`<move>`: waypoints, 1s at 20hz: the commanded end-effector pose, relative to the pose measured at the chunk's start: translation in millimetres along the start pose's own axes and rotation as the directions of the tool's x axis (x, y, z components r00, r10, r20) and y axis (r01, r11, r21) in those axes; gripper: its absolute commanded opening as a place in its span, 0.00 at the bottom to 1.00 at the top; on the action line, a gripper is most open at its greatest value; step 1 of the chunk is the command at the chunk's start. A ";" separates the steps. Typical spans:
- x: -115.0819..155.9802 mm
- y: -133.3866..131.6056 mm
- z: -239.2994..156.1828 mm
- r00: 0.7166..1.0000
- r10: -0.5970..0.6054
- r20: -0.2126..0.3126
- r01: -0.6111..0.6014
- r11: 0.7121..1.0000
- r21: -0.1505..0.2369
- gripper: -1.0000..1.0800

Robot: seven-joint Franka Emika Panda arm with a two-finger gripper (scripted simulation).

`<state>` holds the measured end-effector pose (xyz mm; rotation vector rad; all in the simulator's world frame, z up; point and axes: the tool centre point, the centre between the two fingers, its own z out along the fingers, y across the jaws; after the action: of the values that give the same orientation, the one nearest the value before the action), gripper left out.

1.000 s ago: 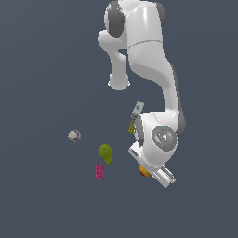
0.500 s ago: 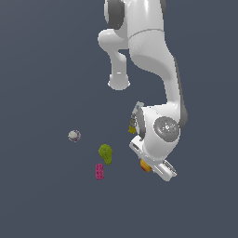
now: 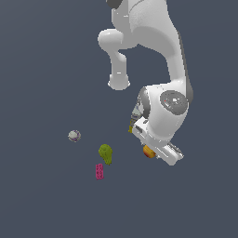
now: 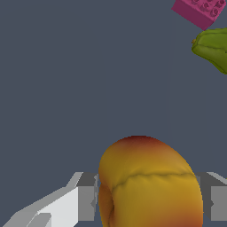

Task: Pick up a designated object from a clutter of objects.

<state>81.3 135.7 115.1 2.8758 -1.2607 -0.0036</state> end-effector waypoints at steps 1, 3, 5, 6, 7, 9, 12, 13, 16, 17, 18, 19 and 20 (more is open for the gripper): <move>-10.7 7.2 -19.9 1.000 0.000 -0.001 0.000 1.000 0.002 0.00; -19.4 13.3 -35.5 1.000 0.000 -0.001 0.000 1.000 0.002 0.00; -28.2 19.3 -51.2 1.000 0.000 -0.001 0.000 1.000 0.002 0.00; -32.9 22.3 -59.5 1.000 0.000 -0.002 0.000 1.000 0.002 0.00; -37.3 25.4 -67.5 1.000 0.000 -0.002 0.000 1.000 0.002 0.00; -46.3 31.5 -83.8 1.000 0.000 -0.002 0.000 1.000 0.002 0.00; -60.0 40.8 -108.8 1.000 0.000 -0.002 0.000 1.000 0.002 0.00; -64.6 44.0 -117.3 1.000 0.000 -0.002 0.000 1.000 0.002 0.00; -78.9 53.4 -143.7 1.000 0.000 -0.003 0.000 1.000 0.001 0.00; -83.6 56.6 -152.5 1.000 0.000 -0.003 0.000 1.000 0.001 0.00; -88.2 59.5 -161.0 1.000 0.000 -0.003 0.000 1.000 0.001 0.00; -92.5 62.3 -169.2 1.000 0.000 -0.003 0.000 1.000 0.001 0.00; -96.7 65.0 -177.0 1.000 0.000 -0.003 0.000 1.000 0.001 0.00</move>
<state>-23.5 161.0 279.5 2.8764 -1.2600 0.0001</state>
